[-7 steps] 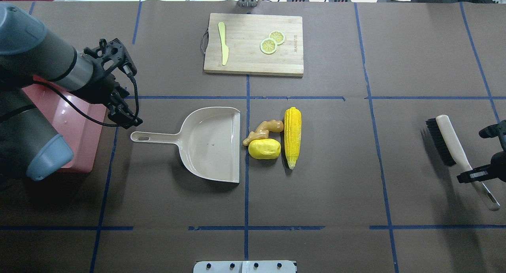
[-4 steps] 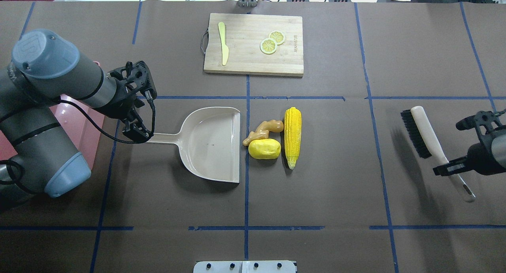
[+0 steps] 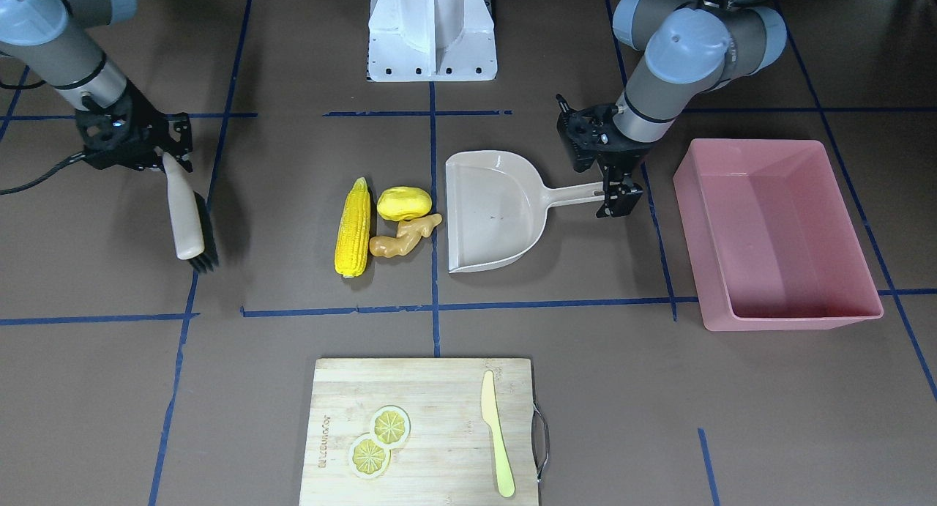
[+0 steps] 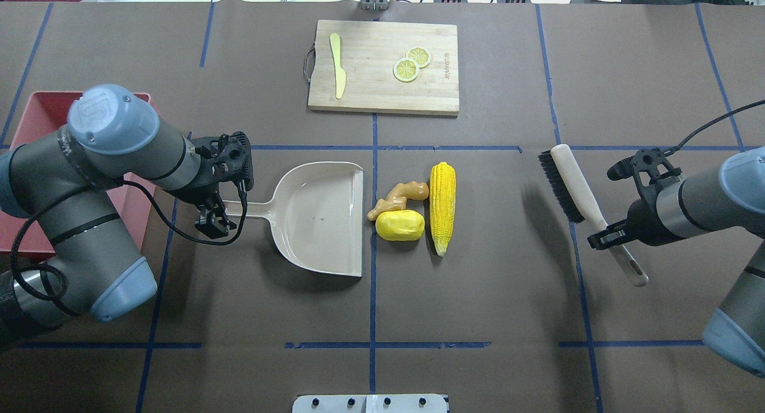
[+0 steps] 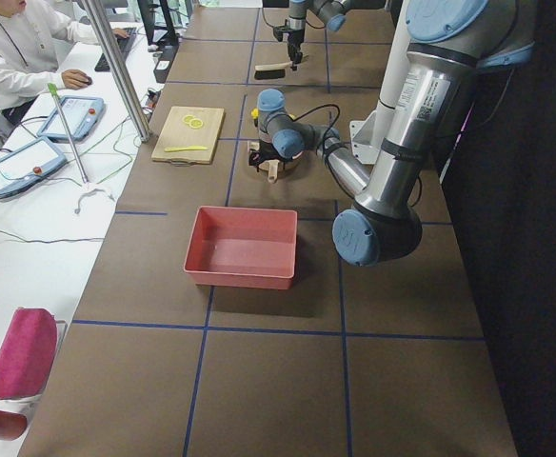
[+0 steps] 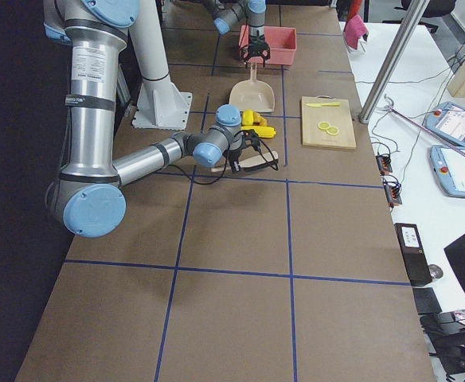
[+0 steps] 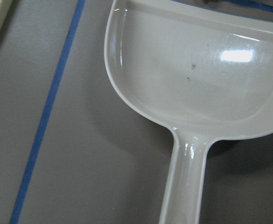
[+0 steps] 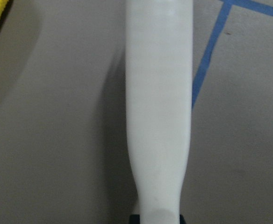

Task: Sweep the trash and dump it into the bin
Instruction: 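Grasp the dustpan handle with the left gripper while the right gripper lifts the brush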

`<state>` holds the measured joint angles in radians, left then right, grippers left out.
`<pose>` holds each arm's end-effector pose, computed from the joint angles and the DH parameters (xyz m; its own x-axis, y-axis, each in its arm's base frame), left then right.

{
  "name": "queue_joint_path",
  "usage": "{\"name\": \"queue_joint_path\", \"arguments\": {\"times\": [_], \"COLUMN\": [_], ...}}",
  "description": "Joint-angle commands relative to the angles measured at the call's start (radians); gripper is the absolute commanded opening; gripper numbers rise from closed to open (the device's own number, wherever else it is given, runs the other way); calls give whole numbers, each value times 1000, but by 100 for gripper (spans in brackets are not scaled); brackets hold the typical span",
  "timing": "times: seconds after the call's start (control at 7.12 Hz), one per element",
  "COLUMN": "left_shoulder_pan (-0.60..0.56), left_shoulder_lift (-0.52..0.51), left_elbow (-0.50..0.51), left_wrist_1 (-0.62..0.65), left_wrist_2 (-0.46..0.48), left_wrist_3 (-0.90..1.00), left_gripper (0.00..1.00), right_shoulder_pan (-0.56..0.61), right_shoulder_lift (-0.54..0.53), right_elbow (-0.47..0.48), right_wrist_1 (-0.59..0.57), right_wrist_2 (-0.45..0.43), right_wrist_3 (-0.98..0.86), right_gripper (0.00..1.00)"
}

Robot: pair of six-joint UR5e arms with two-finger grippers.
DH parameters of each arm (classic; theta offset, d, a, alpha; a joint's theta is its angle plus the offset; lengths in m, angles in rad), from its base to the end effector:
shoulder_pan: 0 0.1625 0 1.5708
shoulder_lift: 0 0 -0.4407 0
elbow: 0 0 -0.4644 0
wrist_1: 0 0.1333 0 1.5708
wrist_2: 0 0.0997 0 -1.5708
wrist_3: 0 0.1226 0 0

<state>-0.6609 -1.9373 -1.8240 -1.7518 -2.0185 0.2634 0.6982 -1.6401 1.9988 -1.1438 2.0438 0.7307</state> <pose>0.4913 -0.4836 0.3096 0.1543 0.9825 -0.1041 -0.6109 0.1777 0.7716 -0.3730 -0.4142 0.4457 0.6037 -0.3588 0.7119 0.1861 0.9317 0.3118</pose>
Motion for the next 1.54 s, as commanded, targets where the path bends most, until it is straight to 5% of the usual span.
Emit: {"name": "queue_joint_path", "arguments": {"times": [0.0, 0.28, 0.7, 1.26, 1.4], "left_shoulder_pan": [43, 55, 76, 80, 81], "left_shoulder_lift": [-6, -19, -32, -48, -48], "left_elbow": [26, 54, 69, 68, 60], "left_wrist_1": [-1, -2, -2, -3, -6], "left_wrist_2": [26, 26, 108, 179, 242], "left_wrist_3": [2, 1, 4, 4, 5], "left_gripper": [100, 96, 48, 8, 7], "right_shoulder_pan": [-58, -110, -153, -184, -196], "right_shoulder_lift": [77, 89, 201, 259, 273], "right_elbow": [23, 20, 14, -60, -61], "right_wrist_1": [-76, -77, -233, -237, -237], "right_wrist_2": [-10, -69, -86, -99, -100], "right_wrist_3": [66, 93, 125, 165, 194], "right_gripper": [1, 1, 1, 1, 1]}}
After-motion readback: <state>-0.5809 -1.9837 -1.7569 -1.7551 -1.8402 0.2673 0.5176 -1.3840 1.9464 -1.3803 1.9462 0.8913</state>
